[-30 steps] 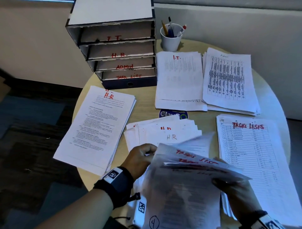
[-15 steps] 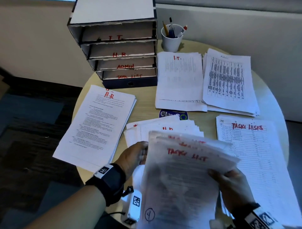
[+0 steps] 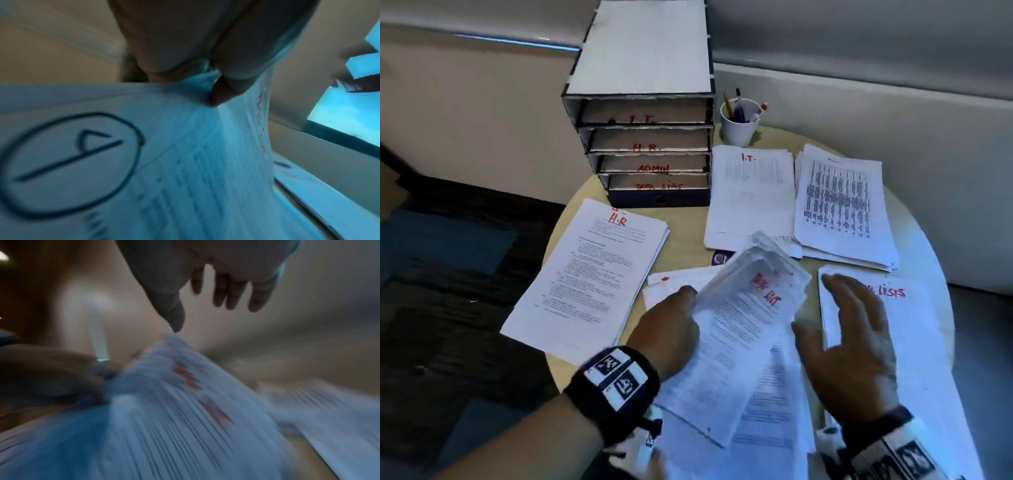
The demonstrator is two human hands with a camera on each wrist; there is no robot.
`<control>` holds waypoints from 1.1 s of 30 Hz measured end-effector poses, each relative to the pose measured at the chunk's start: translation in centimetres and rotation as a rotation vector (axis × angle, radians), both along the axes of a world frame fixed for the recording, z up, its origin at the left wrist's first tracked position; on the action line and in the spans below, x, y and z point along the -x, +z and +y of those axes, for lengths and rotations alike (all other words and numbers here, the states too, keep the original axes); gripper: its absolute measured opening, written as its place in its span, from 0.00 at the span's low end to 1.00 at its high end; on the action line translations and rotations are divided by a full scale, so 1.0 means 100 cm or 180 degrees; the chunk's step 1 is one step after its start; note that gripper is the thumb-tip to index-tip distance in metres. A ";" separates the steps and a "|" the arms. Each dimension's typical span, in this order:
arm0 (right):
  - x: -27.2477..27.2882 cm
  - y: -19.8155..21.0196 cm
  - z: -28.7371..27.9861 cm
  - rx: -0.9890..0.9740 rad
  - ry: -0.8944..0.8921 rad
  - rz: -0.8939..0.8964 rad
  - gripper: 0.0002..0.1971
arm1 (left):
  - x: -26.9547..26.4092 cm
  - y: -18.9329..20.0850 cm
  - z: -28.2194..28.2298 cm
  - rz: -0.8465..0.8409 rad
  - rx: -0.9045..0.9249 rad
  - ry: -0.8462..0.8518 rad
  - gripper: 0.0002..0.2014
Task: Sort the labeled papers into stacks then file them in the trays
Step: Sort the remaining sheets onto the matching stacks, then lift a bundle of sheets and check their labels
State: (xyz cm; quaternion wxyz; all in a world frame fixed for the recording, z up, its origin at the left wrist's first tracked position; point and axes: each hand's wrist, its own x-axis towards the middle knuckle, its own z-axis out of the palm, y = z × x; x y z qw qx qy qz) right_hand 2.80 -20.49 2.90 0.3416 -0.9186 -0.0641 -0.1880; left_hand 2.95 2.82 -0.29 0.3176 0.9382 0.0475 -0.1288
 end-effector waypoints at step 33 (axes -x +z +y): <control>0.022 0.021 0.008 -0.2191 0.0210 0.1101 0.13 | 0.014 0.034 0.023 -0.0610 0.2676 0.1068 0.23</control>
